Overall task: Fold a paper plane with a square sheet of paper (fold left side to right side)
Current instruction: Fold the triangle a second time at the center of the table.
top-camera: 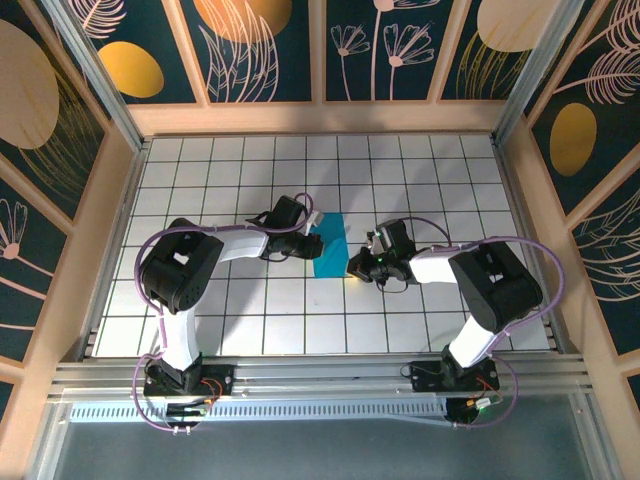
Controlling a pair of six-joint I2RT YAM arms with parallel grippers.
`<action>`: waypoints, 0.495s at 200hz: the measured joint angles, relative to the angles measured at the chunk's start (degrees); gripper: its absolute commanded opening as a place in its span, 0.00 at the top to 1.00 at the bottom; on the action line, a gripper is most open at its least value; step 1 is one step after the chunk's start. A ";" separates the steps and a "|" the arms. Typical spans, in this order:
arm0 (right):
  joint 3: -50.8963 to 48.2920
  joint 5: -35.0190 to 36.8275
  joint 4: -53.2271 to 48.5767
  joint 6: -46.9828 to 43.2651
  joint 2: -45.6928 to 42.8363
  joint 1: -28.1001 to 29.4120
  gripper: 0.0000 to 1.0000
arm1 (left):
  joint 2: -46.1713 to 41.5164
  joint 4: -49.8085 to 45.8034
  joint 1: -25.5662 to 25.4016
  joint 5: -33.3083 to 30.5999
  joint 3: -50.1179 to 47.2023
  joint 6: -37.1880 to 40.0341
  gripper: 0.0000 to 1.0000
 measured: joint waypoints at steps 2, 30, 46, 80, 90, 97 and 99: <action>0.00 0.00 0.00 0.02 0.00 0.00 1.00 | 0.00 0.02 0.00 0.02 0.00 0.00 1.00; 0.00 0.00 0.00 0.02 0.00 0.00 1.00 | 0.00 0.20 0.00 0.66 0.00 0.04 1.00; 0.00 0.00 -0.02 0.02 0.00 0.00 1.00 | 0.00 0.46 0.00 1.11 0.00 0.28 1.00; 0.00 0.00 -0.02 0.02 0.00 0.00 1.00 | 0.00 0.46 0.00 1.20 0.00 0.87 1.00; 0.00 0.00 -0.02 0.02 0.00 0.00 1.00 | 0.00 0.44 0.00 1.05 0.00 1.05 1.00; 0.00 -0.02 -0.02 0.02 0.00 0.00 1.00 | 0.00 0.44 0.00 0.98 0.00 1.07 1.00; 0.00 0.00 -0.02 0.02 0.00 0.00 1.00 | 0.00 0.44 0.00 0.92 0.00 1.07 1.00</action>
